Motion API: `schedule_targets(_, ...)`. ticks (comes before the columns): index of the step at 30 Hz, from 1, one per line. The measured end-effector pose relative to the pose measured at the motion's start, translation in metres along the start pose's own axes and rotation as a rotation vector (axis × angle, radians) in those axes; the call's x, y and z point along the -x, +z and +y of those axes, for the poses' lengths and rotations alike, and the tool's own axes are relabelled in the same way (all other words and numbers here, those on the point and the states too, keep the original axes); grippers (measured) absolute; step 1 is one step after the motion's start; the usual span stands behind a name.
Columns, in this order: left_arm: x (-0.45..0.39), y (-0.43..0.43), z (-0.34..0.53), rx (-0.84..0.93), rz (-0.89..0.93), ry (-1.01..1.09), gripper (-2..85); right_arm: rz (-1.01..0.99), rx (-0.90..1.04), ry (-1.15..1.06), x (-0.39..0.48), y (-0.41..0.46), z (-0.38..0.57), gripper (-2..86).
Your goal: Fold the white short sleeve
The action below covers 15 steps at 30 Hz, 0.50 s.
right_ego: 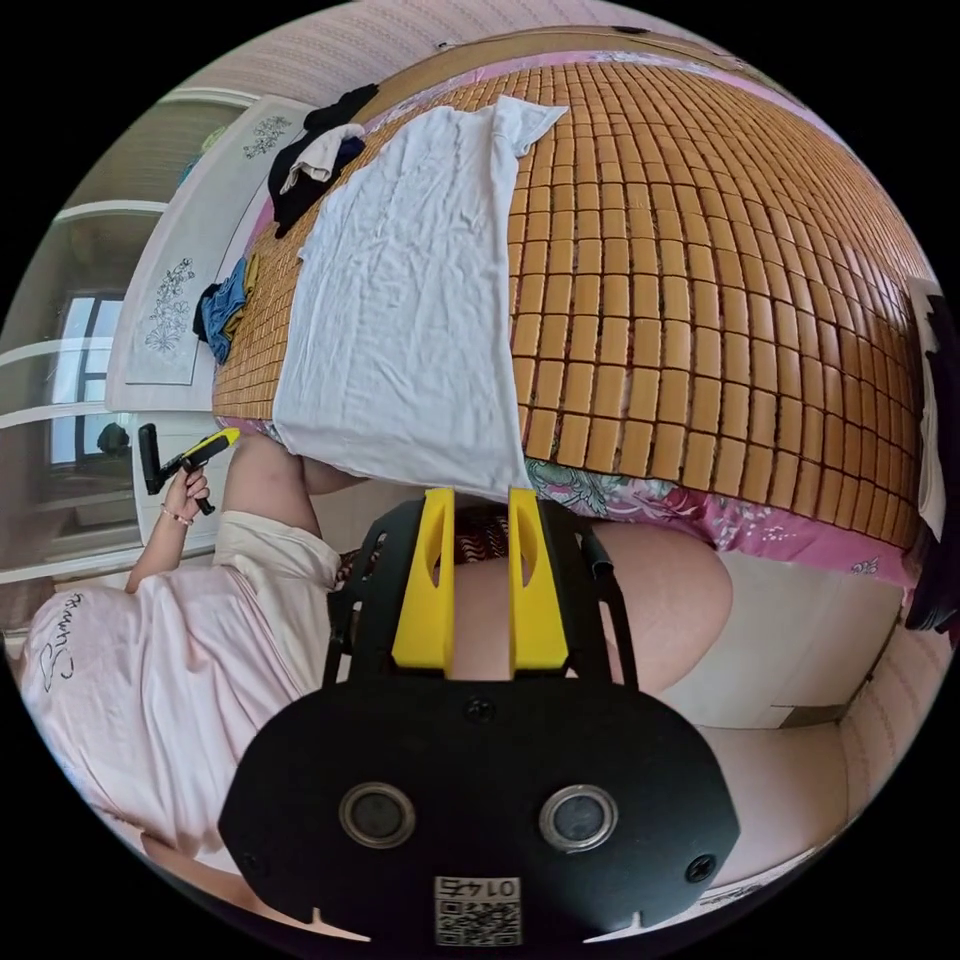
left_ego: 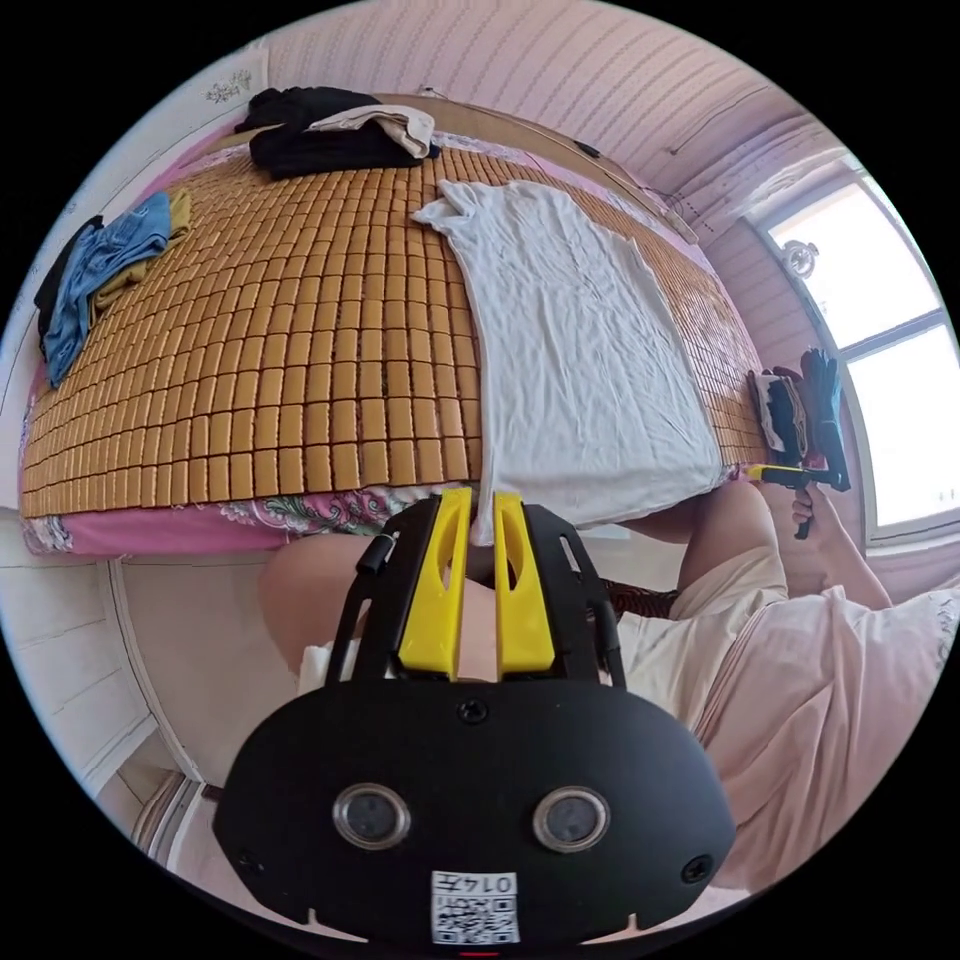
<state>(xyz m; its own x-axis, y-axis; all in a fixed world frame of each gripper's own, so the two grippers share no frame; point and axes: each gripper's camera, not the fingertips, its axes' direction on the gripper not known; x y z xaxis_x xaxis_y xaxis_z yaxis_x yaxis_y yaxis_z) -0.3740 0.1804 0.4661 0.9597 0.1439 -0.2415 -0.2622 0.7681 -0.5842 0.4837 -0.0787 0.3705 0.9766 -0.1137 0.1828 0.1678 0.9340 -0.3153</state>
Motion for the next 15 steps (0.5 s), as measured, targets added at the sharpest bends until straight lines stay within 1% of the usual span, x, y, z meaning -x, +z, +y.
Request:
schedule_targets(3,0.014,-0.005,-0.007,-0.058,0.007,-0.013,3.5,0.02,-0.007,-0.069,0.03,-0.007,-0.031,7.7)
schedule_targets(6,0.024,-0.002,-0.025,-0.115,0.004,-0.008,2.8,0.02,0.004,-0.182,0.077,-0.006,-0.082,7.6)
schedule_targets(10,0.039,0.014,-0.075,-0.186,-0.015,0.017,2.1,0.034,0.031,-0.388,0.172,0.011,-0.182,7.7)
schedule_targets(12,0.047,0.022,-0.103,-0.212,-0.056,0.015,1.7,0.064,0.032,-0.483,0.222,0.021,-0.228,7.8)
schedule_targets(14,0.059,0.035,-0.144,-0.251,-0.125,-0.003,1.3,0.139,-0.001,-0.595,0.288,0.032,-0.286,8.0)
schedule_targets(15,0.063,0.039,-0.155,-0.257,-0.134,-0.008,1.5,0.155,-0.013,-0.62,0.303,0.035,-0.299,8.0)
